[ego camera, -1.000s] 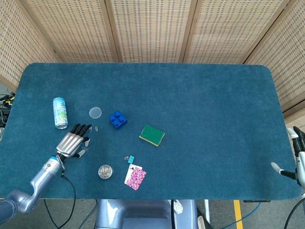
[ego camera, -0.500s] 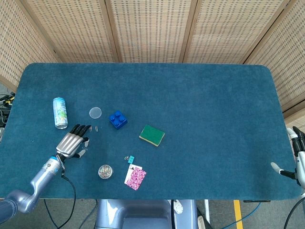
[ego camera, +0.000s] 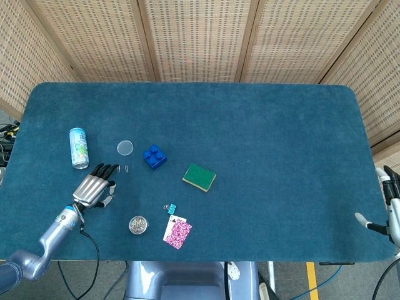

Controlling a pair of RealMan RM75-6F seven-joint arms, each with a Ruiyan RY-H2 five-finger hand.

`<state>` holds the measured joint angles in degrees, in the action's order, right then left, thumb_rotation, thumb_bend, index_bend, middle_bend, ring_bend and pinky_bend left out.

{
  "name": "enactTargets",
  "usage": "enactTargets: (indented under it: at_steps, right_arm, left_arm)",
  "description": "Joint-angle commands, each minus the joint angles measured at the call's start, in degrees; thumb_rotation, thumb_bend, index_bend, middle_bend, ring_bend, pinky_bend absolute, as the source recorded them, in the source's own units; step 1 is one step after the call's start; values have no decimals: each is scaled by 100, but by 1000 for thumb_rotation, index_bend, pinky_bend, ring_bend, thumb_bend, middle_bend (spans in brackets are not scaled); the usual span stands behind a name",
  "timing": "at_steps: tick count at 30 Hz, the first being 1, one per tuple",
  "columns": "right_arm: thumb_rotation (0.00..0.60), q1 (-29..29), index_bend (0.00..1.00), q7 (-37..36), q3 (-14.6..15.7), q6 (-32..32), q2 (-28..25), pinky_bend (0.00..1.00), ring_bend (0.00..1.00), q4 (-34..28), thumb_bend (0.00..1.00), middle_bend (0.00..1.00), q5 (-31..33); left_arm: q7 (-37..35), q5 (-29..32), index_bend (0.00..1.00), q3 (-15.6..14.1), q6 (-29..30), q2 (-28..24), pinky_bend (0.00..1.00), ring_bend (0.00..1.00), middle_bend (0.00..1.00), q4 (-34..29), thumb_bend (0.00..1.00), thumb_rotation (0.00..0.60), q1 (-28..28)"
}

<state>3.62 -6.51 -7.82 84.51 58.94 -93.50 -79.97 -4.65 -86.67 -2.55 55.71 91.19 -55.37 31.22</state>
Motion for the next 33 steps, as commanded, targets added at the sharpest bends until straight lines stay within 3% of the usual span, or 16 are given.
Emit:
enactTargets:
  at_steps: [1, 22, 33]
  right_arm:
    - [600, 1, 0, 5, 0, 0, 2, 0, 0, -2, 0, 0, 0]
    - [600, -9, 0, -10, 4, 12, -6, 0, 0, -5, 0, 0, -8]
    - [600, -15, 0, -34, 2, 22, -13, 0, 0, -2, 0, 0, -10]
  left_arm:
    - [-11, 1, 613, 0, 0, 6, 0, 0, 0, 6, 377, 600, -2]
    - [42, -32, 619, 40, 148, -143, 0, 0, 0, -261, 380, 600, -4]
    - [253, -123, 619, 44, 283, -370, 0, 0, 0, -765, 382, 600, 23]
